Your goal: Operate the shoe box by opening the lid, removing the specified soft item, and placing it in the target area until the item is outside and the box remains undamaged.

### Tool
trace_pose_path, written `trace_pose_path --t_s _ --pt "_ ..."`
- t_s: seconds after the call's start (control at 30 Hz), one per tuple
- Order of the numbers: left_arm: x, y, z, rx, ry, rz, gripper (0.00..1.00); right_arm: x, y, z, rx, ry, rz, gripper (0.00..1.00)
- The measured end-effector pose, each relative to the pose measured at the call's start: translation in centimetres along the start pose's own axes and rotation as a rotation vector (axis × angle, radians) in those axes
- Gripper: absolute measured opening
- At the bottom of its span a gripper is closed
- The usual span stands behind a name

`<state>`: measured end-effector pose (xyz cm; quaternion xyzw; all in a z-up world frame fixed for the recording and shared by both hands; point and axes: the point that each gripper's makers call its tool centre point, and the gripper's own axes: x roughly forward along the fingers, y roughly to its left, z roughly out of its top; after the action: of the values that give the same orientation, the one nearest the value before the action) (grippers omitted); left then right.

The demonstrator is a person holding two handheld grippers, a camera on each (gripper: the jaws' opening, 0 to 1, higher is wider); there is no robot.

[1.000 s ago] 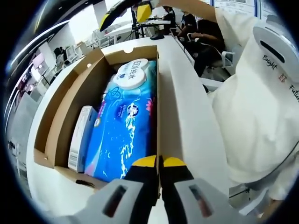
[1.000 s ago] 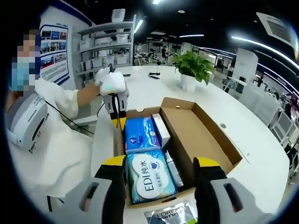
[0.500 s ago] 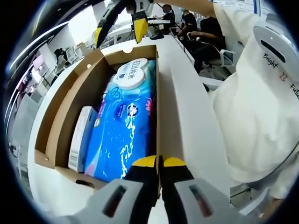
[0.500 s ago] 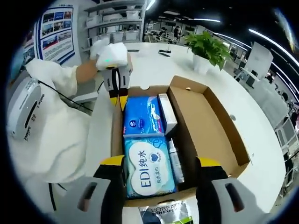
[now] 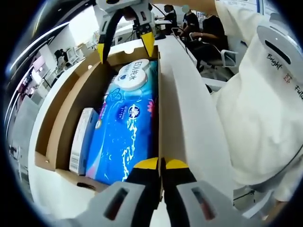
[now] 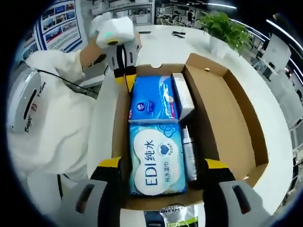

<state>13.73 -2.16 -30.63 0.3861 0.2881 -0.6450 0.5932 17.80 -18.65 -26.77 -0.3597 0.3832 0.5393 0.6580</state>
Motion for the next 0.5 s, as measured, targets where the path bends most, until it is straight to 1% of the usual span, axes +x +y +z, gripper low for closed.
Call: trace_pose_path --t_s 0.03,0.07,0.1,0.17,0.2,0.23,0.27,0.3,0.37,0.43,0.47,0.5 --pt "0.0 0.0 0.0 0.0 0.0 0.0 0.01 0.2 0.0 -0.2 -0.015 0.017 0.003 0.69" --pt "0.0 0.0 0.0 -0.001 0.0 0.0 0.01 0.7 0.2 0.1 -0.006 -0.004 0.014 0.69" --pt "0.0 0.0 0.0 -0.001 0.0 0.001 0.01 1.1 0.3 0.2 0.012 -0.008 0.026 0.68" --pt "0.0 0.0 0.0 -0.001 -0.001 0.002 0.01 1.6 0.4 0.1 0.017 0.001 0.041 0.69" --pt "0.0 0.0 0.0 -0.002 0.0 0.002 0.01 2.0 0.5 -0.3 0.011 0.022 0.046 0.69" --pt "0.0 0.0 0.0 -0.002 0.0 0.002 0.01 2.1 0.5 -0.3 0.009 0.025 0.047 0.69" --pt "0.0 0.0 0.0 -0.003 0.001 0.001 0.01 2.2 0.6 -0.8 -0.006 0.054 0.058 0.69" --pt "0.0 0.0 0.0 -0.004 0.0 0.0 0.01 2.2 0.5 -0.8 -0.012 0.054 0.057 0.69" --pt "0.1 0.0 0.0 -0.005 0.0 0.0 0.01 2.2 0.2 -0.4 0.01 0.033 0.055 0.69" --pt "0.1 0.0 0.0 -0.005 -0.001 0.0 0.01 2.6 0.6 -0.5 0.022 0.032 0.074 0.69" --pt "0.1 0.0 0.0 -0.005 -0.001 0.0 0.01 2.9 0.8 -0.7 0.021 0.043 0.076 0.69" --pt "0.1 0.0 0.1 -0.005 -0.001 0.001 0.01 3.1 0.9 -1.2 0.0 0.079 0.073 0.67"
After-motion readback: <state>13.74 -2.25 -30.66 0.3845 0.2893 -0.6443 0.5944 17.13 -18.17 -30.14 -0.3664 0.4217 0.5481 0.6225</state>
